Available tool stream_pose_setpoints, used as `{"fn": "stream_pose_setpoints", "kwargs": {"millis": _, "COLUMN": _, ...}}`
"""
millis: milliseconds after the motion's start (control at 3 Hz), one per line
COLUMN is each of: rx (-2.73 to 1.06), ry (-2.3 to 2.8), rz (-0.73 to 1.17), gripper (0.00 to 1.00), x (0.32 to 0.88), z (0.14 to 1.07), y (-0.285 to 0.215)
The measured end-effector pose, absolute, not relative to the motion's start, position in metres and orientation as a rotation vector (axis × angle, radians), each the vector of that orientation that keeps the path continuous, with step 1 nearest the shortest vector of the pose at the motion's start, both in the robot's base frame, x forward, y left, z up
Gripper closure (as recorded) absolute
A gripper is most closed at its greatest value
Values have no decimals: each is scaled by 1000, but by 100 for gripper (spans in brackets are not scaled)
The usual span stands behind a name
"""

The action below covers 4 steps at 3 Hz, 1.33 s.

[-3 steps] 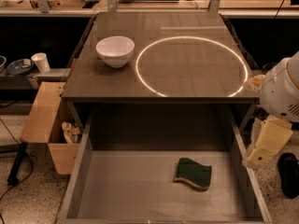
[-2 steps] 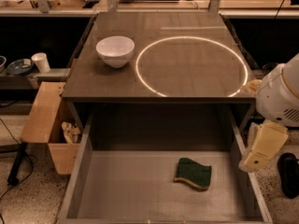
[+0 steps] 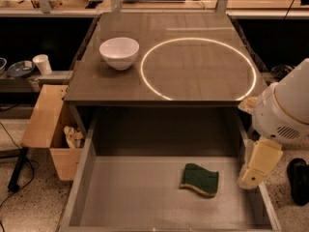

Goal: Pick sponge from top drawer and place on counter

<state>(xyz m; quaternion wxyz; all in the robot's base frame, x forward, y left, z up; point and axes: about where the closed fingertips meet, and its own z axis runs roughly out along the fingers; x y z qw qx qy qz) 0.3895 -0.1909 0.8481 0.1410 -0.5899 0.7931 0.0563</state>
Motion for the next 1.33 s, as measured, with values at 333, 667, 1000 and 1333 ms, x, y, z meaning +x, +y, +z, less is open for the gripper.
{"fn": "stream_pose_setpoints", "kwargs": {"millis": 333, "rx": -1718, "ry": 2318, "rz": 196, "gripper": 0, "x": 384, "z": 832, "y": -187}}
{"fn": "stream_pose_setpoints", "kwargs": {"millis": 667, "rx": -1720, "ry": 2321, "rz": 199, "gripper": 0, "x": 384, "z": 830, "y": -187}}
{"fn": "stream_pose_setpoints", "kwargs": {"millis": 1000, "rx": -1721, "ry": 2313, "rz": 184, "gripper": 0, "x": 384, "z": 832, "y": -187}}
{"fn": "stream_pose_setpoints", "kwargs": {"millis": 1333, "rx": -1695, "ry": 2351, "rz": 51, "gripper": 0, "x": 378, "z": 808, "y": -176}}
